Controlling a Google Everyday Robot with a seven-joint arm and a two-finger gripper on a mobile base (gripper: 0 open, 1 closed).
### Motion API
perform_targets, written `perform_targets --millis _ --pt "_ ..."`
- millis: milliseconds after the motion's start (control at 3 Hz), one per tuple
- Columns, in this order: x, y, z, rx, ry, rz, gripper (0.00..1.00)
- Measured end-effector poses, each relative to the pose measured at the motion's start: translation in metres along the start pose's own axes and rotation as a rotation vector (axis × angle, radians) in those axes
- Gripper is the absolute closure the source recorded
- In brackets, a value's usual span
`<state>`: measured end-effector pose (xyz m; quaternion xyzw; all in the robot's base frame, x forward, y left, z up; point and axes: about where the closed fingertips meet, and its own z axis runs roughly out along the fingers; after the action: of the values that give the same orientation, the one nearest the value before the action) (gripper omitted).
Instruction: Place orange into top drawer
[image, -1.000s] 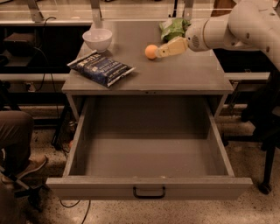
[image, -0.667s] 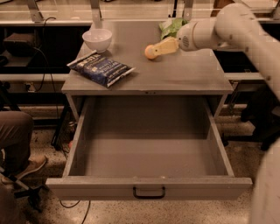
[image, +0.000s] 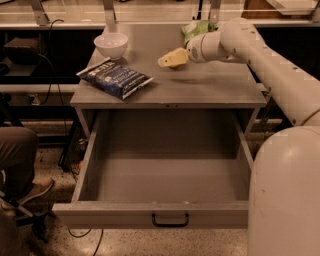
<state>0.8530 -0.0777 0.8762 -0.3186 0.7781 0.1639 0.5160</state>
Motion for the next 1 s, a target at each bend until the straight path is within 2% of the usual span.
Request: perform_targets --millis 333,667,1000 --pt "0.002 0.004 0.012 -0.01 0.003 0.005 0.01" --pt "0.003 0.011 0.023 -0.031 0.001 0.009 0.19" --pt "0.009 0.018 0.029 -0.052 0.009 0.015 0.5"
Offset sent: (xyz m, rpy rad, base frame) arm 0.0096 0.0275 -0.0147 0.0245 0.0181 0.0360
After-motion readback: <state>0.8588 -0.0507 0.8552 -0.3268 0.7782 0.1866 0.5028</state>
